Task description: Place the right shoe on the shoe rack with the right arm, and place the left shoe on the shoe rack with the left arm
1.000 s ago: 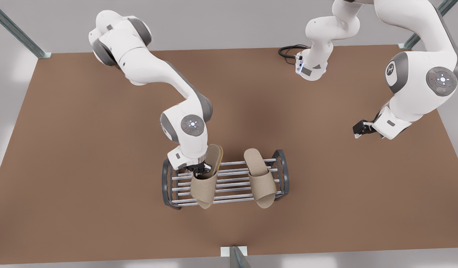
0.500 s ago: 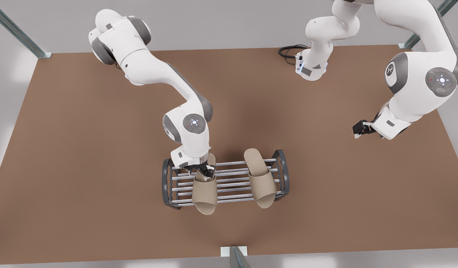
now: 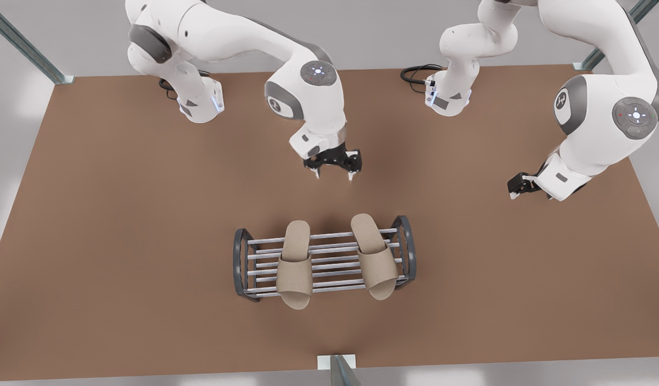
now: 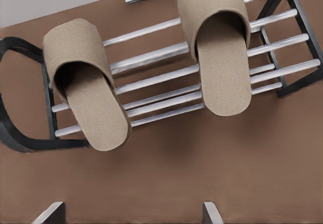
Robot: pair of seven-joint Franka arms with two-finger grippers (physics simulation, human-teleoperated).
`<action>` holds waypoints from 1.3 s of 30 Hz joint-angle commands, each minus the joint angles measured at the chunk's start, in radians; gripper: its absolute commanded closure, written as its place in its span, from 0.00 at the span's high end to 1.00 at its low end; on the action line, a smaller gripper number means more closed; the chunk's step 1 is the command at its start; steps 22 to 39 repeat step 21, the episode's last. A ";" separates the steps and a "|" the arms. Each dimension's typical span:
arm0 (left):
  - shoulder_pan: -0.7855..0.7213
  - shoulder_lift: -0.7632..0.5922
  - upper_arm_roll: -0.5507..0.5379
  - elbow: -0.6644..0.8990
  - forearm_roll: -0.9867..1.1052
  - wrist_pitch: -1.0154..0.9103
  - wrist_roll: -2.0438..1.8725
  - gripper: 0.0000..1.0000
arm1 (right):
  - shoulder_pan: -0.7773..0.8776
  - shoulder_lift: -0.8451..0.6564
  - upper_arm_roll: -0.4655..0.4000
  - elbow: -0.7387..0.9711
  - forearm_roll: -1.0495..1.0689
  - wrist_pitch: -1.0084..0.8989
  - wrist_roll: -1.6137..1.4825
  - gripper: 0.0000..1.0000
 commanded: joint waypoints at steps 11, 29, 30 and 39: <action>0.000 0.003 -0.001 0.000 0.001 0.001 0.001 1.00 | -0.573 -0.096 0.013 0.017 0.040 -0.212 -0.626 1.00; -0.001 0.010 -0.001 -0.001 0.020 0.001 0.003 1.00 | -0.862 -0.207 0.017 0.019 0.152 -0.331 -0.993 1.00; -0.001 0.010 -0.001 -0.001 0.020 0.001 0.003 1.00 | -0.862 -0.207 0.017 0.019 0.152 -0.331 -0.993 1.00; -0.001 0.010 -0.001 -0.001 0.020 0.001 0.003 1.00 | -0.862 -0.207 0.017 0.019 0.152 -0.331 -0.993 1.00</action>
